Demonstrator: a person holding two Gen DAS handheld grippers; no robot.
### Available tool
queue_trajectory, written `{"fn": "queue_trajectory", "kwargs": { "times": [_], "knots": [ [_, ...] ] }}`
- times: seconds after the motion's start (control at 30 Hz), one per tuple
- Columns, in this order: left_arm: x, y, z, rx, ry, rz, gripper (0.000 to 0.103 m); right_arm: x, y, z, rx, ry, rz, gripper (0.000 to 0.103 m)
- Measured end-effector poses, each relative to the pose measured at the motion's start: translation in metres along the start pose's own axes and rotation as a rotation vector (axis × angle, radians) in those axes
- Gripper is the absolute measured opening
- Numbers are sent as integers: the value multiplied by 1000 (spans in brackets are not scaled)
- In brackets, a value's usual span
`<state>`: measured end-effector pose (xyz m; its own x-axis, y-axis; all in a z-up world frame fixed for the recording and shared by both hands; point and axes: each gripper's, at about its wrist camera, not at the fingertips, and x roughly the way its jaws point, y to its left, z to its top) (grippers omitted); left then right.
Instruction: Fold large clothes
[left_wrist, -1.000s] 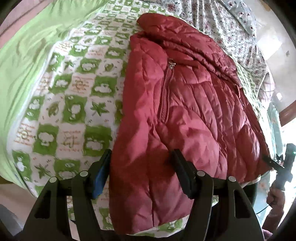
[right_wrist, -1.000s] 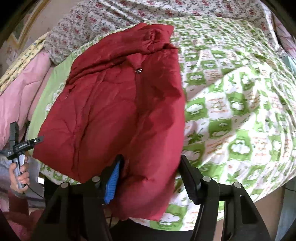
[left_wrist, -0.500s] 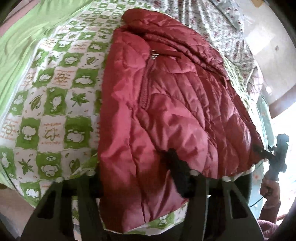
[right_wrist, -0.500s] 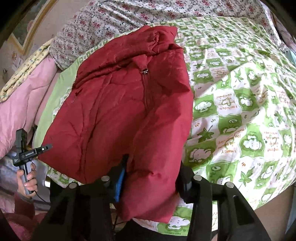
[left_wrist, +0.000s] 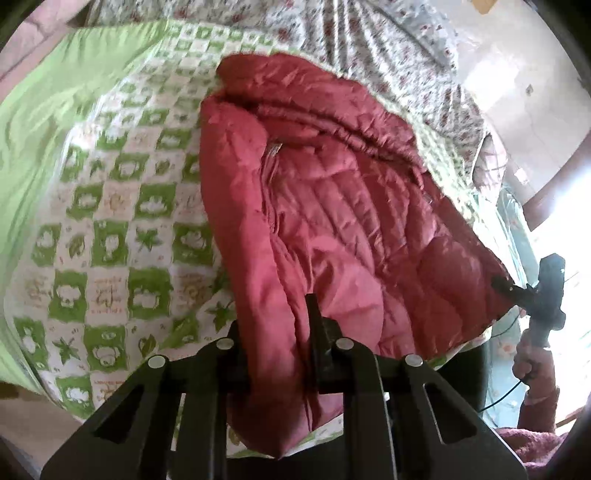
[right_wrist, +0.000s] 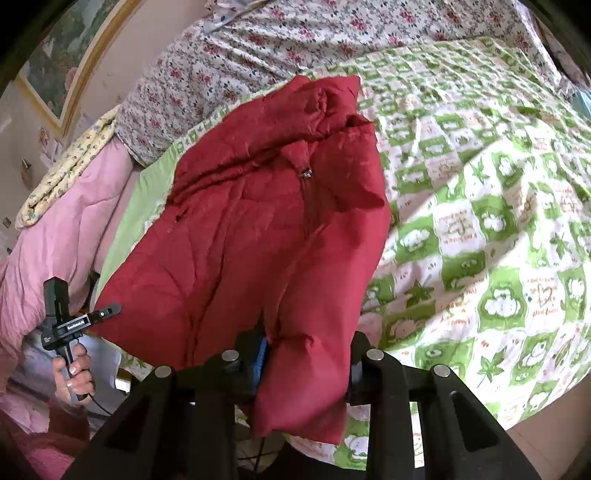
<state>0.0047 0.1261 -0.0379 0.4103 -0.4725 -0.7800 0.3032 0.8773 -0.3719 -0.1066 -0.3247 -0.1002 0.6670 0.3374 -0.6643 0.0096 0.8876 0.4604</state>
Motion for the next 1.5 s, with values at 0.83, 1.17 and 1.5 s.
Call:
{"fn": "queue_trajectory", "kwargs": {
  "times": [0.83,1.17,1.5],
  "knots": [
    [-43,-28,116,8,-325,13,15,-33,29,110,-17,-326,70,27],
    [-26,-23,181,-36,-366,18,15,-17,26,180,3,-378,87,27],
    [25,-8,253,-94,-354,61,15,38,9,257,82,-376,65,28]
  ]
}}
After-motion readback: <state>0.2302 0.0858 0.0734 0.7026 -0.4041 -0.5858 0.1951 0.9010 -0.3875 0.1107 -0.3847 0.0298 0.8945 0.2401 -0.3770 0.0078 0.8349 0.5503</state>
